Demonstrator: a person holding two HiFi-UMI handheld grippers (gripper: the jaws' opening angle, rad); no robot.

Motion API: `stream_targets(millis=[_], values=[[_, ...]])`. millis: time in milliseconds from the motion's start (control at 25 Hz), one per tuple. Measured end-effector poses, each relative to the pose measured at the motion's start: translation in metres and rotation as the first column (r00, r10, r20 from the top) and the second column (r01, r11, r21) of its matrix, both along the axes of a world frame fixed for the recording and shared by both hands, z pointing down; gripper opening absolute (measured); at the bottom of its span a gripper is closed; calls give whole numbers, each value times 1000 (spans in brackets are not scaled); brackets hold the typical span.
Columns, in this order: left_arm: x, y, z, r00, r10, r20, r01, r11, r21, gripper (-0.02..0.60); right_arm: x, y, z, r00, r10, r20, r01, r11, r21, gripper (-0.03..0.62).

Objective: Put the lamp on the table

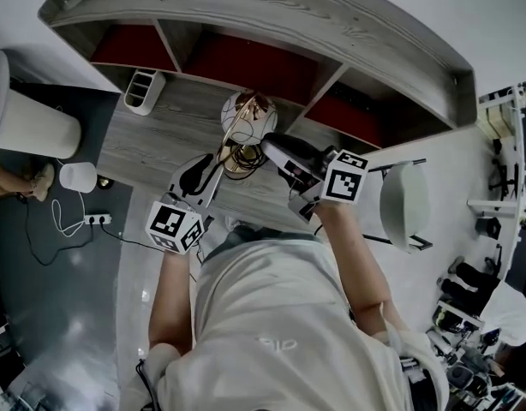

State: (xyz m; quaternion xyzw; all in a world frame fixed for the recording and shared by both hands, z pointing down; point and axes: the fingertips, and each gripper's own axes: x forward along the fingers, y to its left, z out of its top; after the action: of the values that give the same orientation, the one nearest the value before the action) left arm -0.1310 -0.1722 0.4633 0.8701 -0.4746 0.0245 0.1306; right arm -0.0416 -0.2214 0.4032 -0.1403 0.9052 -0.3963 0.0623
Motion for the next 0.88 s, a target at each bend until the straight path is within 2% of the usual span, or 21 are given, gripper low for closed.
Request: stream_targets(millis=[40,160,360,640,880], values=[[1,2,-6,1000,-6,-5,6,1000,9,114,7,1,-3,1000,17,-16,-16,1000,24,75],[7,10,-24,1000,-19,-18,19,999,34,106,25,7,-11,996,59,-70,-52,994,97,52],[17,20,-46,998,-39,-40,42,997,61,34,52,19,-22,978,126,-166,-84,968,236,35],[28,29,-74,998,-63,-6,63,992,112,17,79,36,-30,942,209,-263,-97,918,383,28],[45,38,-89,995,-52,87,37,986,165,15,83,52,-37,901,263,-344,-48,851,523,28]])
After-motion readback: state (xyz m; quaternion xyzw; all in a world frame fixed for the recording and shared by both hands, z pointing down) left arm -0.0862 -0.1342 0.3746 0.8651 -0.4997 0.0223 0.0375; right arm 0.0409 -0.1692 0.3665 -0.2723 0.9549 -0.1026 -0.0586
